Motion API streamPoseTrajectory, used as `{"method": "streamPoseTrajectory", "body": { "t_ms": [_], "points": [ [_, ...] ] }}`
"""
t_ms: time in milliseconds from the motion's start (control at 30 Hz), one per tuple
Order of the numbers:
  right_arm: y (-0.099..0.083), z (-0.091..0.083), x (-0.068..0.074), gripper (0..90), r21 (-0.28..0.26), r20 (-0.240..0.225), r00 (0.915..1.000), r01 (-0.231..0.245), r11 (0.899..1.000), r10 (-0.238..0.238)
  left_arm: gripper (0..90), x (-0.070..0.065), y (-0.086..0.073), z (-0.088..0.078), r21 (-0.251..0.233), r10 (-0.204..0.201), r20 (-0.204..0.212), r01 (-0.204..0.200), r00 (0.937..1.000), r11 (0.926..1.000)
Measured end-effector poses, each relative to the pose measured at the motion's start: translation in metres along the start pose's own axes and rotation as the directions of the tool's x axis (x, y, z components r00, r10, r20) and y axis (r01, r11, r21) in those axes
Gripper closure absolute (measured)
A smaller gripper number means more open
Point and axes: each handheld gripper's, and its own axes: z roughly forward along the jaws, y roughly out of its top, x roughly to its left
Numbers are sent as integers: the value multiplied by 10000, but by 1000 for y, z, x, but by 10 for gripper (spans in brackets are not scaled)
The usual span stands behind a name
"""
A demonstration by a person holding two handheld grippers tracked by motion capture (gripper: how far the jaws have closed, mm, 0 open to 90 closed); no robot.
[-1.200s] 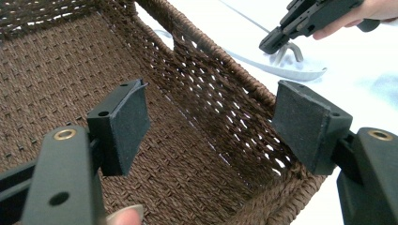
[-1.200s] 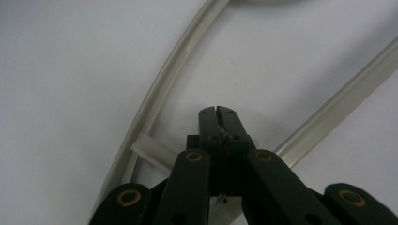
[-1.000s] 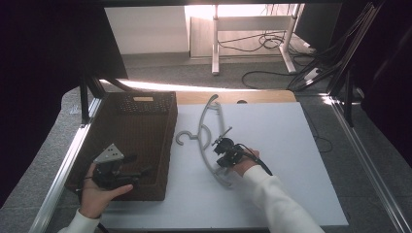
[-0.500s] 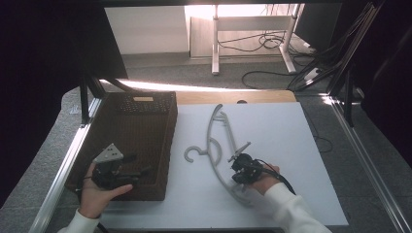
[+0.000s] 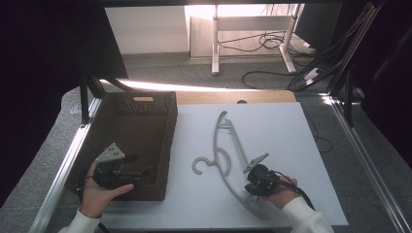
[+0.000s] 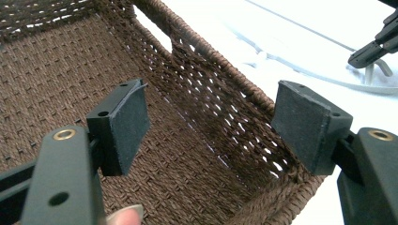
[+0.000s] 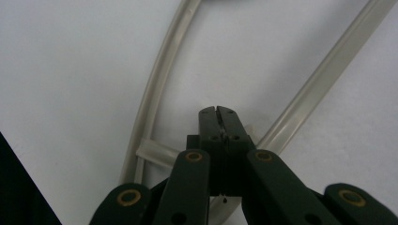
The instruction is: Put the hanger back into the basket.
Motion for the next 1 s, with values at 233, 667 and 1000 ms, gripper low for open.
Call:
{"method": "streamPoseTrajectory", "body": {
  "t_ms": [233,667,1000],
  "points": [
    [8,-3,-2,893,-308,73,10000,68,9995,-66,268,2,-1,0,2,-50,-18,50,10000,10000],
    [37,-5,-17,884,-981,289,9991,-270,9948,300,268,1,-1,1,24,-27,-9,27,10000,10000],
    [83,15,-36,601,-1162,464,9942,-909,9891,968,268,2,-1,0,-20,-35,-12,35,10000,10000]
  ]
}}
